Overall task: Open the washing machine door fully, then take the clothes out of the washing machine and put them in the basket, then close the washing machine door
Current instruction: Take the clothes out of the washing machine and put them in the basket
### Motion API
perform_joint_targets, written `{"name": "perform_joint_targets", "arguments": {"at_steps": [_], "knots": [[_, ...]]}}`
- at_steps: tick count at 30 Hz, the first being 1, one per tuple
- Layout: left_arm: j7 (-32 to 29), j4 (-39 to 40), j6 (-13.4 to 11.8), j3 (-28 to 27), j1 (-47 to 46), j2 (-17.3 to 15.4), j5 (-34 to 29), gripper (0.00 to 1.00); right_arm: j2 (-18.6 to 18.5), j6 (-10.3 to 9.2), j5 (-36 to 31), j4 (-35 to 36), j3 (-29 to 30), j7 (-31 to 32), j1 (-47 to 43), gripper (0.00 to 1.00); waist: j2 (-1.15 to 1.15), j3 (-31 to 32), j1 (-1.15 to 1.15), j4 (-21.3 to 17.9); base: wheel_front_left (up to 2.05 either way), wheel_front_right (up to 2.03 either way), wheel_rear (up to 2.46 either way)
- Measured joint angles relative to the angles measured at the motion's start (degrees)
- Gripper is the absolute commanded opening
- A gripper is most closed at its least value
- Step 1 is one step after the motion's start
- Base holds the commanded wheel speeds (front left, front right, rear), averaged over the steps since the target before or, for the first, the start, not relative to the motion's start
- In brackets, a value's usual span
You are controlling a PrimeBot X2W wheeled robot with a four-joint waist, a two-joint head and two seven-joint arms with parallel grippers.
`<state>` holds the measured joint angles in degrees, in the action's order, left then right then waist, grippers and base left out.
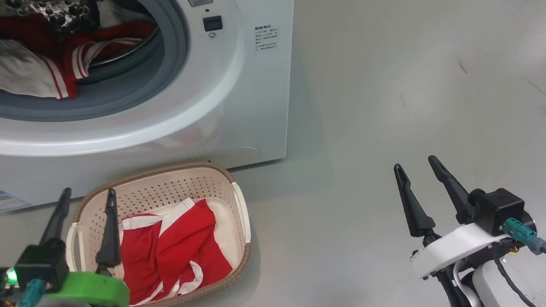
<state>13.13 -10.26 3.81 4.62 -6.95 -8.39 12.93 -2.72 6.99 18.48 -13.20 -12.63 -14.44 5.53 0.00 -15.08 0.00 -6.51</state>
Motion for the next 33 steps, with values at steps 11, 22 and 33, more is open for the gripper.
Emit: {"name": "perform_joint_targets", "arguments": {"at_steps": [11, 22, 33], "knots": [[-9.8, -3.5, -0.5, -3.5, -12.2, -5.3, 0.0, 1.00, 0.0, 0.00, 0.1, 1.0, -1.3, 0.0, 2.7, 1.00, 0.00, -6.2, 0.00, -3.8, 0.00, 0.00, 0.00], [-21.1, -9.3, -2.1, -7.3, -24.1, -12.2, -0.4, 1.00, 0.1, 0.00, 1.8, 1.5, -2.7, 0.0, 5.2, 1.00, 0.00, -11.7, 0.00, -9.1, 0.00, 0.00, 0.00], [-29.6, -14.3, -2.3, -7.5, -33.9, -16.0, -1.8, 1.00, 0.2, 0.00, 4.5, 2.5, -3.0, 0.0, 7.2, 1.00, 0.00, -16.9, 0.01, -14.2, 0.00, 0.00, 0.00]]}}
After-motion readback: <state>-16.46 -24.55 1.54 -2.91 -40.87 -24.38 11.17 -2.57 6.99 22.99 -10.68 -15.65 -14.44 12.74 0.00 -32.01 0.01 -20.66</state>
